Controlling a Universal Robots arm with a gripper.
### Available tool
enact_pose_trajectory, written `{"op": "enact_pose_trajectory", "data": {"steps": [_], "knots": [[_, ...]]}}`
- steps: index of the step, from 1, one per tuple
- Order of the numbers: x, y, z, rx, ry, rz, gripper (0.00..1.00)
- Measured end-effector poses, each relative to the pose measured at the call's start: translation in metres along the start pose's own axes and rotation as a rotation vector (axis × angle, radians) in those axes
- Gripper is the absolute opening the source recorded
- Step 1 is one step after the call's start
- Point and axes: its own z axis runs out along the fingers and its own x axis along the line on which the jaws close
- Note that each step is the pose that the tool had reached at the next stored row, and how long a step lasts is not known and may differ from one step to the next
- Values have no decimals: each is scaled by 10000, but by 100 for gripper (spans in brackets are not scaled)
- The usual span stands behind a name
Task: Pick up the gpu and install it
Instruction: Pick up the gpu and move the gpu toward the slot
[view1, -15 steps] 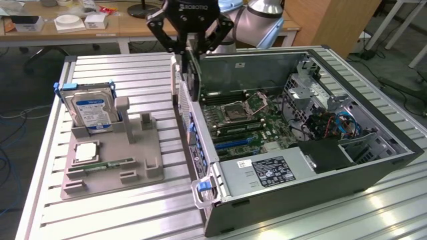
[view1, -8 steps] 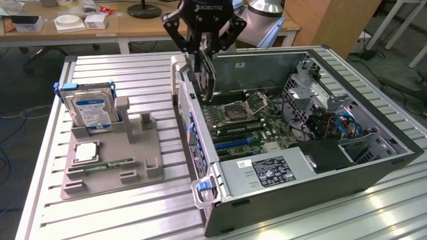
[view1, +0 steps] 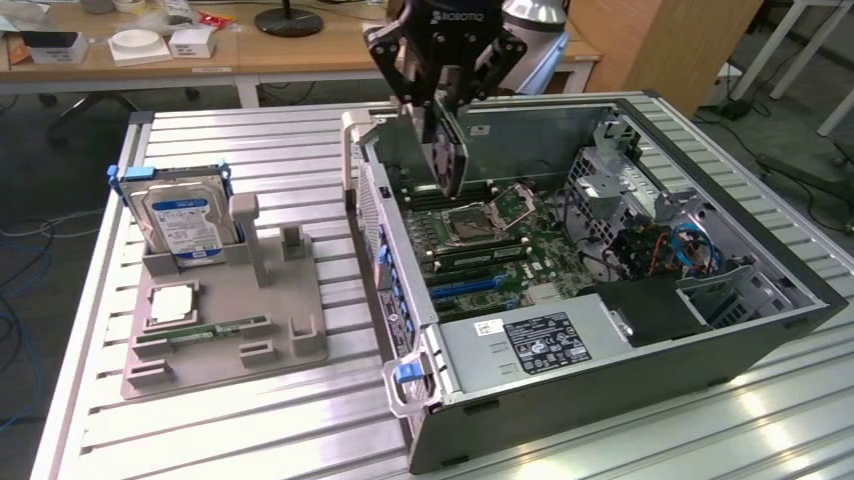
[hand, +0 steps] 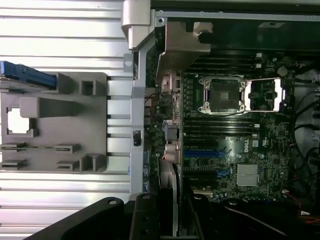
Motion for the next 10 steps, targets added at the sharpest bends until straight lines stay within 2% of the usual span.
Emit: {"op": "enact_pose_trajectory", "data": {"steps": [7,10], "knots": [[-301,0,3,0,0,0,27],[-375,1,3,0,0,-1,27]]}}
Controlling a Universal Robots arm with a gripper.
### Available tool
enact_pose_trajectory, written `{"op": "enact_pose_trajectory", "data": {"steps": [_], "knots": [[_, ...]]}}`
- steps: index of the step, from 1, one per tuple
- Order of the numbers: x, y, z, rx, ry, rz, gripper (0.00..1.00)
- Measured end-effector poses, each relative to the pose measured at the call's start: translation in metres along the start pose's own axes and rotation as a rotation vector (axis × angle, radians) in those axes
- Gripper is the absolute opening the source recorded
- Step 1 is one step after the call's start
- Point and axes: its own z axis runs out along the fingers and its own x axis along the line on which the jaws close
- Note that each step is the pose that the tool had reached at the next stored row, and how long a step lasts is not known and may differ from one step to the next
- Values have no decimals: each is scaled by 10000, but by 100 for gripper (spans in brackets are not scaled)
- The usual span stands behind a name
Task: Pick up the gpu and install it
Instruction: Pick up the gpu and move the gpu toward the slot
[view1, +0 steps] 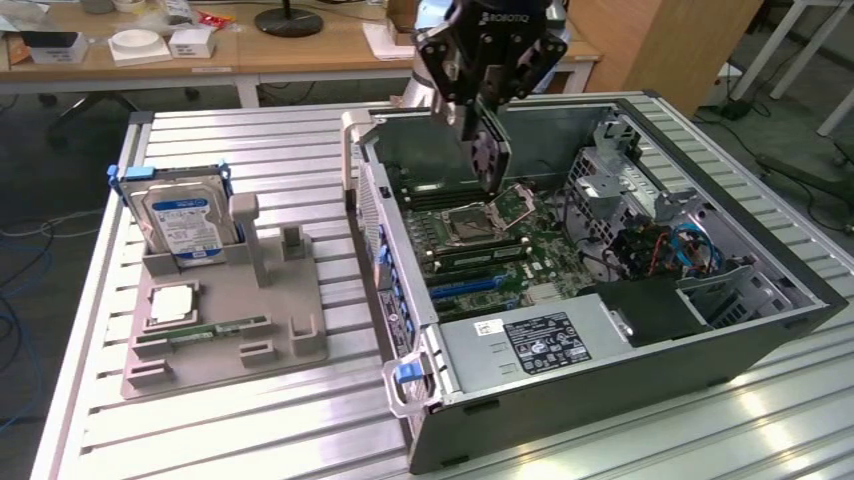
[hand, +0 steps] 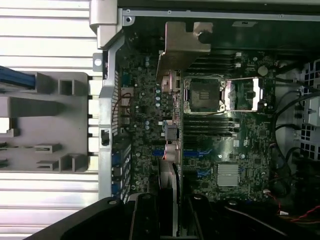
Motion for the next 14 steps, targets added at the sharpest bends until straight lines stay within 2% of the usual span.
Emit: {"op": "enact_pose_trajectory", "data": {"steps": [10,14], "knots": [[-390,1,5,-13,0,-2,27],[-414,0,4,-13,1,-1,27]]}}
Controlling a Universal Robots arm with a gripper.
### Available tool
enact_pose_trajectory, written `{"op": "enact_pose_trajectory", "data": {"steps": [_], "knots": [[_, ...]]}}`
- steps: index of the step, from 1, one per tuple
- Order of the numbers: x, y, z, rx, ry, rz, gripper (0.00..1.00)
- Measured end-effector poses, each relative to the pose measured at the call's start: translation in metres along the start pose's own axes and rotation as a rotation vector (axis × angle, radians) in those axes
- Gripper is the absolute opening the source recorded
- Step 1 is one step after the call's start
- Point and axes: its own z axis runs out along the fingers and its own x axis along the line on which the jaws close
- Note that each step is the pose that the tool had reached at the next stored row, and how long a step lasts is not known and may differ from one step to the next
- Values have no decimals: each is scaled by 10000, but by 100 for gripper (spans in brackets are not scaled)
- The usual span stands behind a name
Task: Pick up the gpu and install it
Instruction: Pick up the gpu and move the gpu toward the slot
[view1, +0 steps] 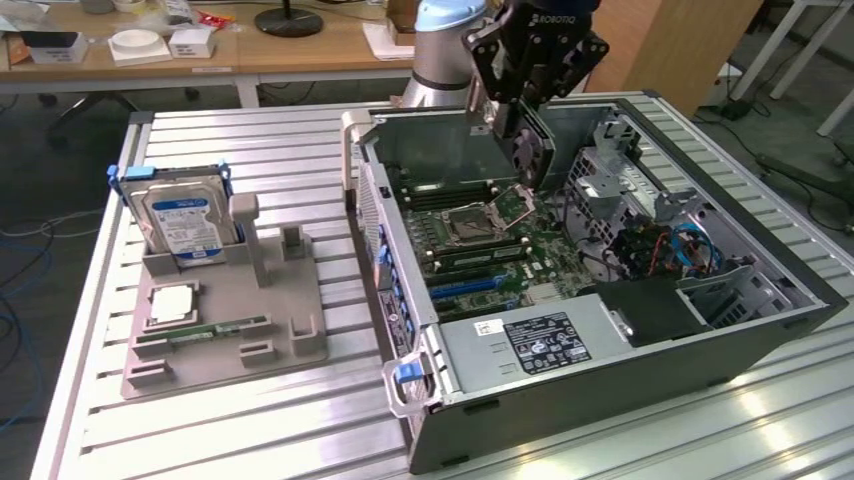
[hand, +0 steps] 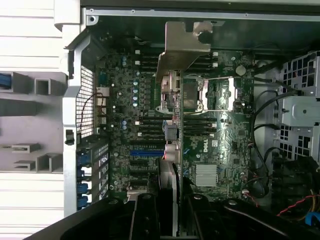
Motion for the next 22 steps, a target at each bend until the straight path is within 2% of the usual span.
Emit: {"op": "enact_pose_trajectory", "data": {"steps": [5,15,21,22], "knots": [[-45,1,1,-1,3,-3,27],[-397,1,28,0,9,-2,27],[-587,3,35,0,10,0,27],[-592,2,35,0,9,-1,27]]}}
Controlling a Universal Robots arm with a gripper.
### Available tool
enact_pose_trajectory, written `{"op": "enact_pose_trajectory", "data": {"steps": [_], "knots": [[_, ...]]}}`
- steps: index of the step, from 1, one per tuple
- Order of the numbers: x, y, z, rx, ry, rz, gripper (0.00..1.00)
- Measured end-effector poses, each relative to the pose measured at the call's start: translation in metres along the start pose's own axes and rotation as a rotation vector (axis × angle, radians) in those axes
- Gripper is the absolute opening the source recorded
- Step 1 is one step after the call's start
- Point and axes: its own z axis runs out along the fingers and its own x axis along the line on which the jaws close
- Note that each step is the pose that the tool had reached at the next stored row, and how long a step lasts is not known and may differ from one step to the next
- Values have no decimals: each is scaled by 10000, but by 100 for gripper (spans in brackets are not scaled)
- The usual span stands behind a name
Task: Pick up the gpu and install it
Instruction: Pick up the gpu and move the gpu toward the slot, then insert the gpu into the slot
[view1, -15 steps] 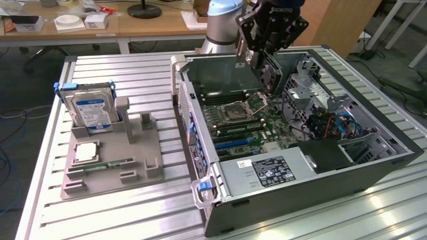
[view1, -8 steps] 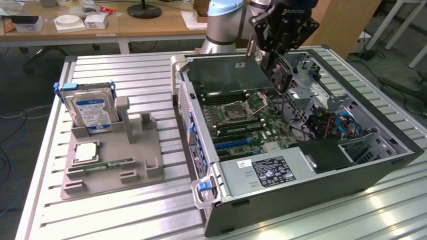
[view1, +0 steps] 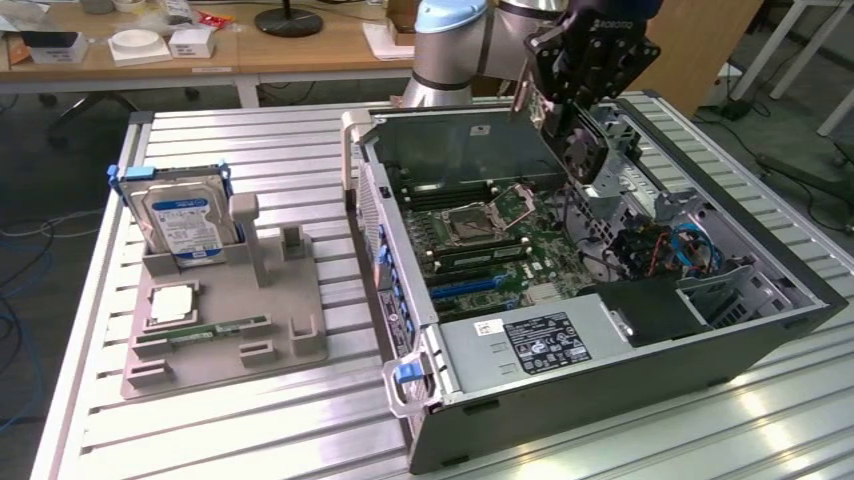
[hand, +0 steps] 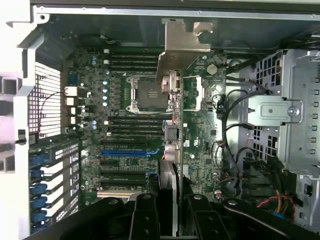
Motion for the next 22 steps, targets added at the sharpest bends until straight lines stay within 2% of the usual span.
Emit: {"op": "enact_pose_trajectory", "data": {"steps": [5,22], "knots": [[-34,1,0,-2,4,-174,27],[-34,0,22,4,76,-3189,27]]}}
